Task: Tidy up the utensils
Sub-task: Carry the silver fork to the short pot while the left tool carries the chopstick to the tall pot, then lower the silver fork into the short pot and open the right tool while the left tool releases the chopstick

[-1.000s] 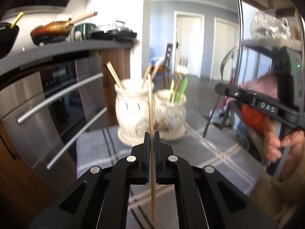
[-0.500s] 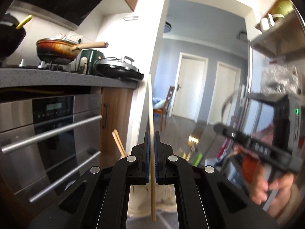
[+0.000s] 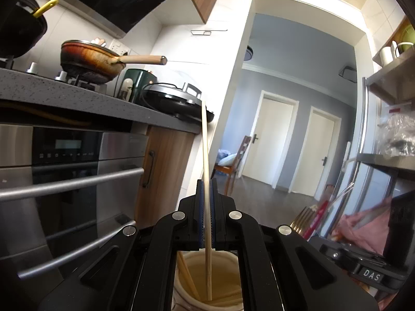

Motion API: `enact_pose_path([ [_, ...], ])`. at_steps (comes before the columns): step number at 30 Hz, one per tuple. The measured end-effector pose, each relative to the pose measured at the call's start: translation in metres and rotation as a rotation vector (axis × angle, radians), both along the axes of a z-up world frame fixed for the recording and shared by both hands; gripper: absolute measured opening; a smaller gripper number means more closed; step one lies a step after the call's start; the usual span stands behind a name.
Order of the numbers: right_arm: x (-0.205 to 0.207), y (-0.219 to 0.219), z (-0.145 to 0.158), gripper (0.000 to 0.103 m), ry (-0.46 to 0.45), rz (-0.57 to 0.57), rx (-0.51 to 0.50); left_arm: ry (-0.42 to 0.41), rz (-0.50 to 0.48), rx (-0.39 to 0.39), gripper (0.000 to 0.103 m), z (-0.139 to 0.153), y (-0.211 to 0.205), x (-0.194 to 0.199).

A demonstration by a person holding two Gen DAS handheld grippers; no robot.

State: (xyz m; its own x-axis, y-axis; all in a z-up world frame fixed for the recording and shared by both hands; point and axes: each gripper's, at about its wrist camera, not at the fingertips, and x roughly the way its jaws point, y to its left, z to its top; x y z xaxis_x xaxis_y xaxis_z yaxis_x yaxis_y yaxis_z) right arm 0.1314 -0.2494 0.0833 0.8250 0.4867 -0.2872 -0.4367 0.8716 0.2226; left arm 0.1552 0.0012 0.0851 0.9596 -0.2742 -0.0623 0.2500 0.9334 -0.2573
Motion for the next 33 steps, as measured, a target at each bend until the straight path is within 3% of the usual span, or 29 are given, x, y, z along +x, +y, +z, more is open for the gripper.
enact_pose_path([
  [6,0.003,0.005,-0.005,0.005,0.015,0.015,-0.028,0.005,-0.007,0.012,0.005,-0.011,0.001,-0.005],
  [12,0.003,0.009,-0.011,0.005,0.027,0.028,-0.05,-0.009,-0.01,0.08,0.005,-0.016,-0.002,-0.033],
  [20,0.002,0.017,-0.023,0.005,0.058,0.033,-0.087,0.057,-0.003,0.163,0.005,-0.028,-0.01,-0.052],
  [26,0.005,0.022,-0.03,0.005,0.082,0.035,-0.11,0.107,-0.011,0.164,0.005,-0.037,-0.007,-0.052],
  [33,0.011,0.025,-0.038,0.005,0.111,0.032,-0.132,0.105,-0.015,0.142,0.027,-0.036,0.0,-0.056],
])
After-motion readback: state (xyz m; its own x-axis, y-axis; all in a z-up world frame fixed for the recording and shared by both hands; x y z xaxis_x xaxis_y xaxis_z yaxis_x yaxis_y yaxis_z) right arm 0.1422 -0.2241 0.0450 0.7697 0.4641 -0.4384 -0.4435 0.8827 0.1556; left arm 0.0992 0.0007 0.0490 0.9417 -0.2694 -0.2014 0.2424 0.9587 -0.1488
